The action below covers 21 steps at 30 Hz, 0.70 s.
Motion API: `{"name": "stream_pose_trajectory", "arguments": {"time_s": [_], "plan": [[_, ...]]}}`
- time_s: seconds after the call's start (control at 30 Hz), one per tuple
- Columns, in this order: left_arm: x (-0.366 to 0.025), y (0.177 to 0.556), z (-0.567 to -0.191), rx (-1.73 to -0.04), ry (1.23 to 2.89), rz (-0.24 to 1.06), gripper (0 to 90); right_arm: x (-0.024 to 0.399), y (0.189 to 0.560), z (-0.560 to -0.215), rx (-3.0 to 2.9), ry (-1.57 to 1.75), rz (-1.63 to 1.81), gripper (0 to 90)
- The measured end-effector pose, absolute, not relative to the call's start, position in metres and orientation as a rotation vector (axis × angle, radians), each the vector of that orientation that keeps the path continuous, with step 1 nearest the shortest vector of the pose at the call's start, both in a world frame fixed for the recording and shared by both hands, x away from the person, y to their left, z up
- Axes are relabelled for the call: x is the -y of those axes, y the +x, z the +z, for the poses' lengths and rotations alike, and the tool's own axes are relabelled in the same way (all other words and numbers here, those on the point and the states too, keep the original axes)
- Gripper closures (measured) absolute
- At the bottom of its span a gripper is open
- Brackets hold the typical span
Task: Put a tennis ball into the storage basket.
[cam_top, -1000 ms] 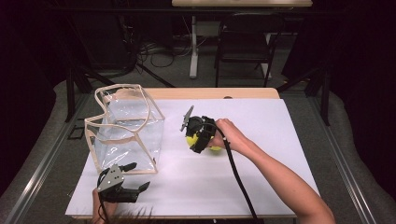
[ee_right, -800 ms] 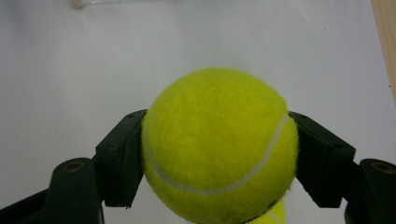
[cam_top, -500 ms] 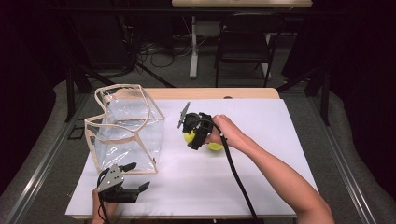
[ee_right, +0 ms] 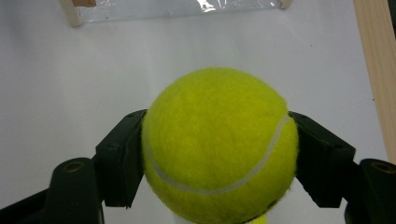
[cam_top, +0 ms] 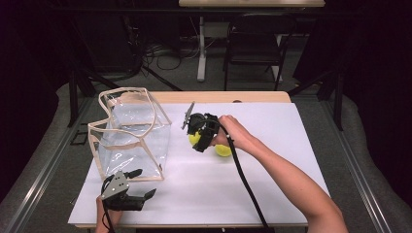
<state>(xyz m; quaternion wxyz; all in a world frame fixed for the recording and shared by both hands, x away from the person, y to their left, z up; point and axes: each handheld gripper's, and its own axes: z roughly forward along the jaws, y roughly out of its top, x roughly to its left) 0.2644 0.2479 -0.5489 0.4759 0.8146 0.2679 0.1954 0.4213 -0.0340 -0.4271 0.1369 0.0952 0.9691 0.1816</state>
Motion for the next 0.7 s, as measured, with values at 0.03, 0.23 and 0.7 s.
{"name": "stream_pose_trajectory", "arguments": {"time_s": [0.03,0.23,0.7], "plan": [[-0.248,0.264,-0.549,-0.656,1.994,0.480,15.8,0.034,0.421,-0.427,-2.805,0.275,0.526,26.5],[-0.248,0.265,-0.549,-0.660,1.993,0.477,15.8,0.028,0.424,-0.421,-2.799,0.262,0.524,26.5],[-0.249,0.264,-0.549,-0.660,1.987,0.480,15.8,0.021,0.428,-0.411,-2.793,0.243,0.525,26.5]]}}
